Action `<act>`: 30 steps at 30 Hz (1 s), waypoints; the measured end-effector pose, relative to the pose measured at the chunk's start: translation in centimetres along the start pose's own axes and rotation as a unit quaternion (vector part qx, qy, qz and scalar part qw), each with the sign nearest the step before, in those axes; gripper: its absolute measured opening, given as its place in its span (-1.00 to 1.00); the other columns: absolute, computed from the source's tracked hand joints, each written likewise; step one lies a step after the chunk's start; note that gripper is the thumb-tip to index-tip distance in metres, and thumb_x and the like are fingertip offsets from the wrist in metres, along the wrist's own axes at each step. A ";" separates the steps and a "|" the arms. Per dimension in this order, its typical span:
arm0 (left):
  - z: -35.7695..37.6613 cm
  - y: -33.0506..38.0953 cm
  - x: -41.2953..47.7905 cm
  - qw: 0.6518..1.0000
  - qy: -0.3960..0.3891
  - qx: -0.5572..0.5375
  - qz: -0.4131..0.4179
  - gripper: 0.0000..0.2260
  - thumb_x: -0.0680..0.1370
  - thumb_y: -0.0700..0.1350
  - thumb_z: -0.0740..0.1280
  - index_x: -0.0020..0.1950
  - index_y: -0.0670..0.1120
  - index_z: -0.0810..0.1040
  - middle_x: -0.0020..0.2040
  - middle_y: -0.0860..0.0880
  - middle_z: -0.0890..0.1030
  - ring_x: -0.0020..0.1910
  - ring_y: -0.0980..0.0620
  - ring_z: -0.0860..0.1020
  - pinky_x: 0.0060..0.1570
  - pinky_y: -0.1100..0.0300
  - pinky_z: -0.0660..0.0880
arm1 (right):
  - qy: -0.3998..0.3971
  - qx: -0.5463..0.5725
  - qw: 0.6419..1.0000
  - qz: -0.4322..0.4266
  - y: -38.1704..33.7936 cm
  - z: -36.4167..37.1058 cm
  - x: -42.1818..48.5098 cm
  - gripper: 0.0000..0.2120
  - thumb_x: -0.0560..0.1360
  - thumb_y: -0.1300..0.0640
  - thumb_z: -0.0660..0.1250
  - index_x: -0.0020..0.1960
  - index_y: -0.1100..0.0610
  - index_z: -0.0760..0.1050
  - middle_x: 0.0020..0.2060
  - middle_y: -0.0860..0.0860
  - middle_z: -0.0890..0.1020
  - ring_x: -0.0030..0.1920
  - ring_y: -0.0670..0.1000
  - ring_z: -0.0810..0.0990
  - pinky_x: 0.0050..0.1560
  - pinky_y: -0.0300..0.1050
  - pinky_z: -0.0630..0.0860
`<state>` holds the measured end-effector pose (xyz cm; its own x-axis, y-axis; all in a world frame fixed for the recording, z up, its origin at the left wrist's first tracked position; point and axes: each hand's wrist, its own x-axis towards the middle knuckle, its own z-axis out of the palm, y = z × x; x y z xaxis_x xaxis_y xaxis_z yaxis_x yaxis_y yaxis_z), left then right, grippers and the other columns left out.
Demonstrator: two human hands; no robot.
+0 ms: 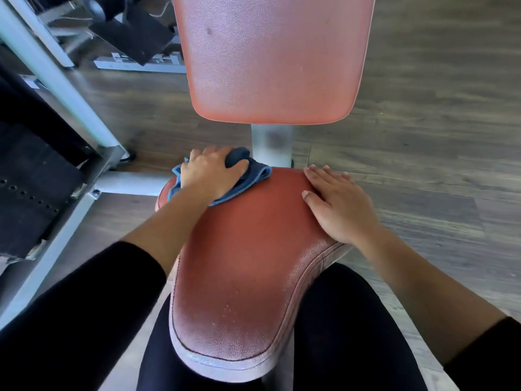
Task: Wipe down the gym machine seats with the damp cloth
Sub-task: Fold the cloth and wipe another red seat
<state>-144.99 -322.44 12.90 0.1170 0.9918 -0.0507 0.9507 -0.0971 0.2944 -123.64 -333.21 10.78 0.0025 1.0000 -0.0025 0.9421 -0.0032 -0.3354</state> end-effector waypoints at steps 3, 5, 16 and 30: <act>0.0 0.0 -3.2 0.999 0.012 0.026 -0.035 -0.53 0.53 0.27 0.13 0.40 0.15 0.33 0.37 -0.07 0.36 0.34 -0.24 0.25 0.32 -0.15 0.24 | -0.006 -0.010 1.000 0.000 0.0 -0.1 0.0 -0.48 0.62 -0.07 -0.02 0.55 0.00 0.05 0.53 -0.08 0.11 0.53 -0.06 0.00 0.50 -0.10 -0.15; -0.4 0.3 -5.7 0.998 -0.002 0.021 -0.058 -0.51 0.53 0.28 0.12 0.43 0.18 0.27 0.41 -0.05 0.29 0.36 -0.24 0.22 0.34 -0.20 0.19 | -0.016 -0.017 1.000 0.002 -0.1 -0.1 0.1 -0.48 0.62 -0.07 -0.02 0.55 0.01 0.04 0.53 -0.07 0.10 0.53 -0.06 0.00 0.50 -0.09 -0.16; -2.3 2.6 -18.3 0.997 0.001 0.020 -0.078 -0.50 0.45 0.36 0.05 0.37 0.29 0.23 0.38 0.08 0.26 0.30 -0.14 0.28 0.14 -0.13 0.40 | -0.033 -0.035 0.999 0.013 -0.5 -0.1 0.5 -0.49 0.63 -0.05 -0.05 0.55 0.04 0.04 0.53 -0.04 0.09 0.53 -0.02 0.02 0.49 -0.03 -0.10; -1.3 6.5 -20.2 0.993 0.000 0.116 0.002 -0.30 0.33 0.46 0.11 0.38 0.15 0.29 0.39 -0.06 0.29 0.27 -0.28 0.28 0.14 -0.26 0.31 | -0.102 0.024 0.993 -0.050 0.5 -1.1 1.8 -0.51 0.64 0.01 0.03 0.54 0.03 0.06 0.53 -0.03 0.08 0.53 -0.01 0.00 0.49 -0.12 -0.11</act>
<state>-141.58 -342.98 17.04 0.1203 0.9915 -0.0504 0.9909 -0.1168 0.0663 -122.84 -331.42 11.65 -0.1634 0.9743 -0.1552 0.9170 0.0919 -0.3883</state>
